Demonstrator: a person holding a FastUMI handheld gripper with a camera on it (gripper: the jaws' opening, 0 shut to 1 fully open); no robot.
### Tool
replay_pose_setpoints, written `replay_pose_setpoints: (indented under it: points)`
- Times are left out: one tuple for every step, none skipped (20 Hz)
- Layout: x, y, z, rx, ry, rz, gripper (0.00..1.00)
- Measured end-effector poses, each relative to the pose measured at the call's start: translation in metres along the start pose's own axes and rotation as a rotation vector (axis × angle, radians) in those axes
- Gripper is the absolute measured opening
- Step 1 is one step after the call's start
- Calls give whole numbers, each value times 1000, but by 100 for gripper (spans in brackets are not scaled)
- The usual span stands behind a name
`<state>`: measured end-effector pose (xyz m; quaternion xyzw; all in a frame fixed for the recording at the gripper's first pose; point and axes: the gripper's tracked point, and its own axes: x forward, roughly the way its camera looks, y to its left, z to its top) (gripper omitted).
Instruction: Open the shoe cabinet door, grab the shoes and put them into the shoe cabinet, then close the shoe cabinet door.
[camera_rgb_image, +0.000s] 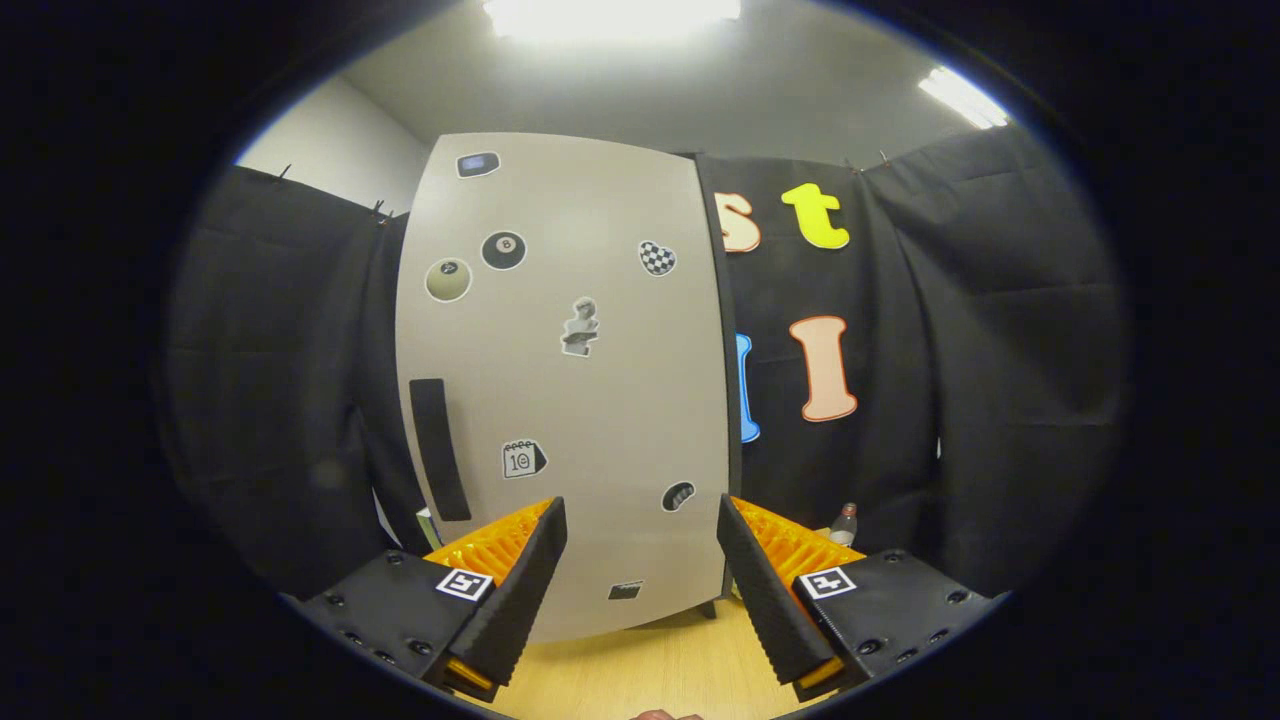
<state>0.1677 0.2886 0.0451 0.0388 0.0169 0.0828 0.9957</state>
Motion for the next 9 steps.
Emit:
replay_pose_setpoints:
  points:
    - [-1, -3, -2, 2, 8, -12, 96]
    - [-2, -2, -4, 6, 14, -17, 97]
    - [-4, -1, -4, 12, 15, -18, 97]
    - [-5, 0, -3, 15, 12, -18, 97]
    - [-5, 1, 0, 9, 5, -17, 97]
    - [-5, 2, 3, -2, -3, -16, 97]
    - [-4, 3, 5, -16, -8, -17, 97]
    - [-4, 4, 5, -28, -10, -15, 97]
    - [-5, 6, 5, -34, -12, -13, 97]
